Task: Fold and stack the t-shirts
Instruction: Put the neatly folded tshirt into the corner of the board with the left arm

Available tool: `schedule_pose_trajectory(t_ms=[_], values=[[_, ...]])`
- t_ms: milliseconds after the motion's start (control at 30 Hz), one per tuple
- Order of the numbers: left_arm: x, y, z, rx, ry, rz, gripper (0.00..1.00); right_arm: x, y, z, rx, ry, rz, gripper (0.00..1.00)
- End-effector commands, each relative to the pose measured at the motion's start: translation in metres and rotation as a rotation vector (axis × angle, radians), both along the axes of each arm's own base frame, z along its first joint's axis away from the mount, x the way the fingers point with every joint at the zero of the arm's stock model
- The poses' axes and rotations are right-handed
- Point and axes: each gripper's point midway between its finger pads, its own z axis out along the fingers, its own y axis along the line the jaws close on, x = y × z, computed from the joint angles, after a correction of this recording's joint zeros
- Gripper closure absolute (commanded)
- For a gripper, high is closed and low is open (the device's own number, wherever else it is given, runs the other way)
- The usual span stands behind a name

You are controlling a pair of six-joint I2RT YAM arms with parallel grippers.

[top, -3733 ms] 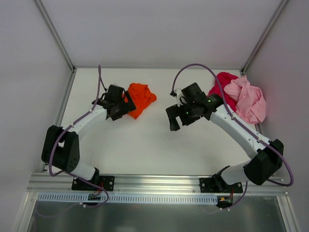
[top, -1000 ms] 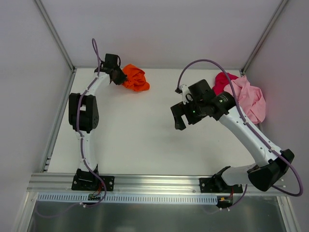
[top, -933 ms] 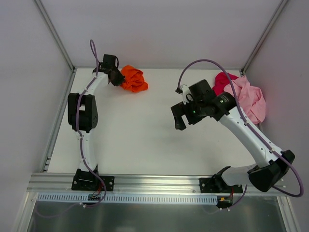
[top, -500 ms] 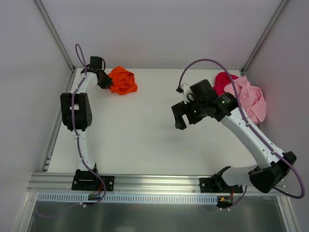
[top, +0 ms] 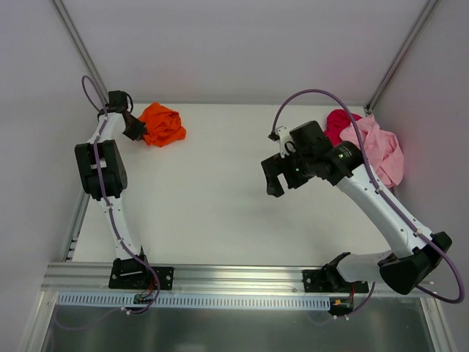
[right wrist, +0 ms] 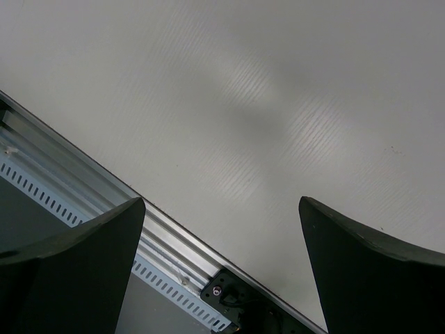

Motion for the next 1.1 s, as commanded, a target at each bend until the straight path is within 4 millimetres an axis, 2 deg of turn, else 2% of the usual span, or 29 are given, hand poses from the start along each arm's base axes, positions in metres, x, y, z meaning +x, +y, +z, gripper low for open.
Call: schedule_pose_trajectory(t_ms=[0, 200, 433, 533, 700, 733, 800, 833, 867, 967, 1000, 1067], values=[[0.003, 0.024, 0.033, 0.029, -0.063, 0.049, 1.0, -0.001, -0.005, 0.01, 0.009, -0.041, -0.002, 0.0], [-0.009, 0.066, 0.04, 0.046, -0.068, 0.115, 1.0, -0.002, -0.004, 0.009, 0.015, -0.037, 0.004, 0.0], [-0.022, 0.095, 0.04, 0.049, -0.07, 0.17, 1.0, -0.001, -0.003, 0.009, 0.012, -0.036, 0.009, 0.0], [-0.026, 0.105, 0.04, 0.054, -0.075, 0.194, 1.0, -0.002, -0.005, 0.007, 0.003, -0.029, 0.007, 0.0], [-0.032, 0.102, 0.034, 0.042, -0.062, 0.187, 1.0, 0.0, -0.004, 0.007, 0.004, -0.031, 0.006, 0.0], [-0.032, 0.101, 0.033, 0.035, -0.066, 0.186, 0.92, -0.001, -0.004, 0.007, 0.005, -0.03, 0.008, 0.0], [-0.032, 0.094, 0.035, 0.014, -0.094, 0.167, 0.61, 0.0, -0.003, 0.006, 0.007, -0.028, 0.009, 0.0], [-0.031, 0.09, 0.045, 0.005, -0.127, 0.154, 0.1, 0.0, -0.002, 0.005, 0.008, -0.024, 0.008, 0.0], [-0.031, 0.082, 0.043, -0.016, -0.14, 0.133, 0.01, 0.001, 0.001, 0.004, 0.016, -0.02, 0.014, 0.0], [-0.024, 0.062, 0.066, -0.057, -0.224, 0.064, 0.01, 0.002, 0.006, -0.001, 0.031, -0.005, 0.021, 0.0], [-0.028, 0.057, 0.079, -0.056, -0.251, 0.058, 0.01, 0.002, 0.009, -0.003, 0.04, -0.002, 0.022, 0.0], [-0.032, 0.046, 0.09, -0.064, -0.288, 0.039, 0.01, 0.003, 0.011, -0.006, 0.046, 0.006, 0.02, 0.0]])
